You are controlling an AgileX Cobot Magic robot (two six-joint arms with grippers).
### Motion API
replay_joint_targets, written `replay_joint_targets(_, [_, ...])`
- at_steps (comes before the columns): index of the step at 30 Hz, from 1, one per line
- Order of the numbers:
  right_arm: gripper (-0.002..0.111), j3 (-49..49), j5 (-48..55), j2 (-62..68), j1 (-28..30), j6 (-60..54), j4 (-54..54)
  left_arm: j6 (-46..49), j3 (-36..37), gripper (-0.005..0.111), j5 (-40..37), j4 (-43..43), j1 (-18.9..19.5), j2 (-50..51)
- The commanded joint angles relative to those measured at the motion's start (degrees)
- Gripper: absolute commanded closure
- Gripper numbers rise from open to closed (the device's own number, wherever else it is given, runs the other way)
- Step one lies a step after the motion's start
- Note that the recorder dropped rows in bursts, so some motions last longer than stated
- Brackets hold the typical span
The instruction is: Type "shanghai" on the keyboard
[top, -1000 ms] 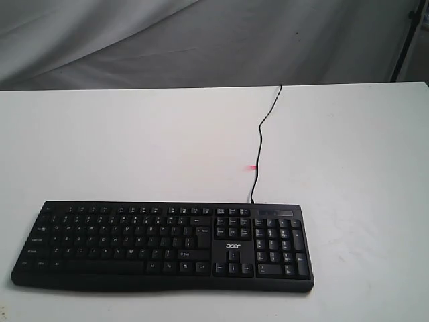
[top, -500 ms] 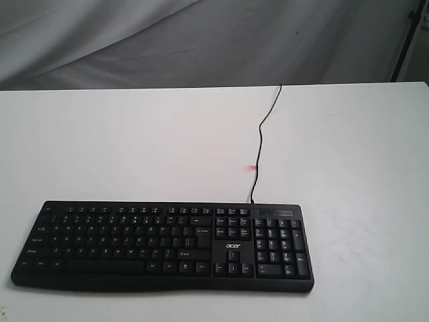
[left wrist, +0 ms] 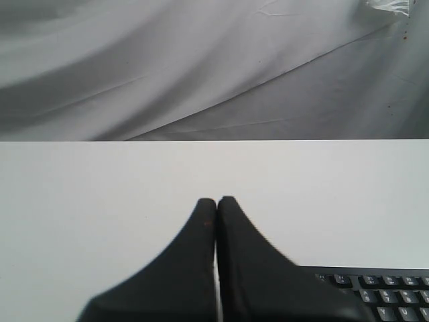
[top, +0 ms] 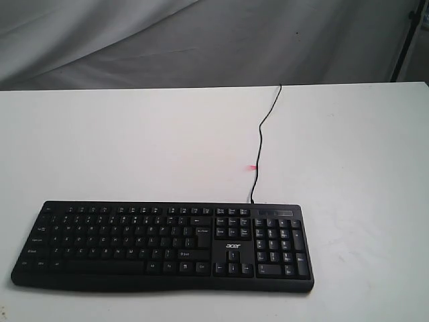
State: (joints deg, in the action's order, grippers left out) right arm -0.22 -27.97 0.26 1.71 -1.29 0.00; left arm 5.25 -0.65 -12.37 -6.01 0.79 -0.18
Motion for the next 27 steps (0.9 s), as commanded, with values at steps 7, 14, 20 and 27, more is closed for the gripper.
replay_joint_targets(7, [0.108,-1.0,-6.3,-0.3,0.4,9.5,0.0,-0.1,0.0,0.106,0.1,-0.2,-0.2,0.2])
replay_joint_targets(14, [0.108,-15.3,7.3,1.3,0.0,13.6,0.0,-0.1,0.0,0.106,0.1,-0.2,-0.2,0.2])
replay_joint_targets(20, [0.108,-34.5,23.8,16.4,0.0,13.6,-4.2,-0.1,0.0,0.106,0.1,-0.2,-0.2,0.2])
replay_joint_targets(27, [0.108,-55.2,41.7,33.7,0.0,11.5,-6.7,-0.1,0.0,0.106,0.1,-0.2,-0.2,0.2])
